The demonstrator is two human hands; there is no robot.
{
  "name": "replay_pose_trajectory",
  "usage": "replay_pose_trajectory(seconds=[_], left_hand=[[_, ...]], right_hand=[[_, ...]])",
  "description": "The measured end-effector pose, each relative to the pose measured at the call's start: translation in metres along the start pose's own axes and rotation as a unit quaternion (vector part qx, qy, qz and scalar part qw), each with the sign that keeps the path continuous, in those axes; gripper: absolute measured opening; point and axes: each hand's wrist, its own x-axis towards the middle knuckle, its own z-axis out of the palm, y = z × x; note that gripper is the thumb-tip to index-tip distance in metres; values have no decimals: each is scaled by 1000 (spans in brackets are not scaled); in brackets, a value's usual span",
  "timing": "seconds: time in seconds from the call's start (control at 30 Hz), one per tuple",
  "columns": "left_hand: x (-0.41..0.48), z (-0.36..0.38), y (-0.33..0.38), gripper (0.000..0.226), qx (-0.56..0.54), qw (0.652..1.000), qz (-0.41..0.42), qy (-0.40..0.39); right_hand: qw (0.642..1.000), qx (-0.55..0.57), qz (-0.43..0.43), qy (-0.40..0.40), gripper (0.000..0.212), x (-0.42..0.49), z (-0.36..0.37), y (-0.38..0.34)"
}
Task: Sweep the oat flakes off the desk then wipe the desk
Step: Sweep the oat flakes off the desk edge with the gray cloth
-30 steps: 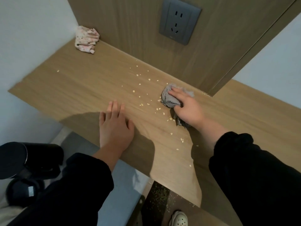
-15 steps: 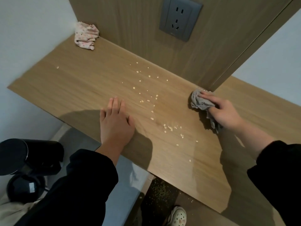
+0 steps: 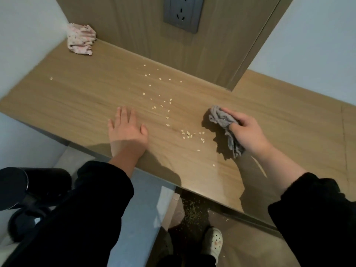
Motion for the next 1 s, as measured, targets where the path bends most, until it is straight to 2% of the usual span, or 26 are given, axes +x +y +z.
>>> replay_pose_trajectory(seconds=[0.1,0.17,0.23,0.33,0.53,0.7,0.87,1.0], left_hand=[[0,0,0,63,-2,1000,1,-1],[0,1,-1,63,-7,1000,2,2],[0,2,-1,62,-5,1000,5,3],[-1,3,-2,62,-7,1000,10,11],[-2,5,-2,61,-15,1000,16,21],[-2,4,-3,60,-14,1000,13,17],[-2,3,-3,60,-12,1000,14,14],[-3,3,-2,59,-19,1000,12,13]], right_hand=[[994,-29,35,103,47,-38,-24,31],[982,-118,52,134,51,-71,-24,58],[955,-227,53,183,57,-92,-4,79],[919,-287,82,259,60,-88,40,73],[922,-306,79,224,63,-42,120,22],[940,-302,31,159,63,-51,100,28],[919,-304,88,236,61,-91,38,78],[894,-311,164,279,63,-94,71,70]])
